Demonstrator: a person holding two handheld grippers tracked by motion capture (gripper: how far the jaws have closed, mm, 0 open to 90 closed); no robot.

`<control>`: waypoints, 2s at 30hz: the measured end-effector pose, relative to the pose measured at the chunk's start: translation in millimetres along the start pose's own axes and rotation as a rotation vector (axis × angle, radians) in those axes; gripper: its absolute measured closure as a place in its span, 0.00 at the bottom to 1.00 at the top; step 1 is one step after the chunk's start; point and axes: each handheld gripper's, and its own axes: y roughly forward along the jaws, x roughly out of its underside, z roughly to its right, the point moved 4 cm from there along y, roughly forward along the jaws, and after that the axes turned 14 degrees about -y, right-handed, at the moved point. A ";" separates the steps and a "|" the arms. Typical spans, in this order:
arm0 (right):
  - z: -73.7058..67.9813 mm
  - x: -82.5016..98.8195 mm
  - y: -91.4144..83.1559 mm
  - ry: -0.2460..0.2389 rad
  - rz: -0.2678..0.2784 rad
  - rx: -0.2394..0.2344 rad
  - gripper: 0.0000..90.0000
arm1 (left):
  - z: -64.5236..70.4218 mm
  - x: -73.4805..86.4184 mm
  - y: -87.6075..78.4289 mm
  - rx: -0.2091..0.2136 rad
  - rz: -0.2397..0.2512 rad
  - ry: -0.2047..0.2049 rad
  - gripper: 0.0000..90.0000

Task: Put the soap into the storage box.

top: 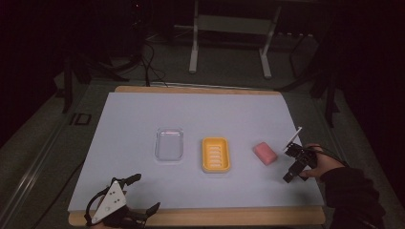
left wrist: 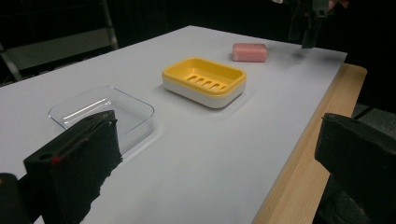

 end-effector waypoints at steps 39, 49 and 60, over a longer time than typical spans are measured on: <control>18.7 -75.3 2.8 -0.028 0.331 0.078 0.21 | -0.2 1.0 1.1 0.005 -0.009 0.000 0.01; 21.2 -81.7 15.1 -0.014 0.356 0.090 0.26 | -0.1 1.0 1.1 0.005 -0.010 0.000 0.01; 18.9 -87.3 27.4 -0.026 0.307 0.118 0.33 | 0.1 1.1 1.2 0.008 -0.009 -0.001 0.01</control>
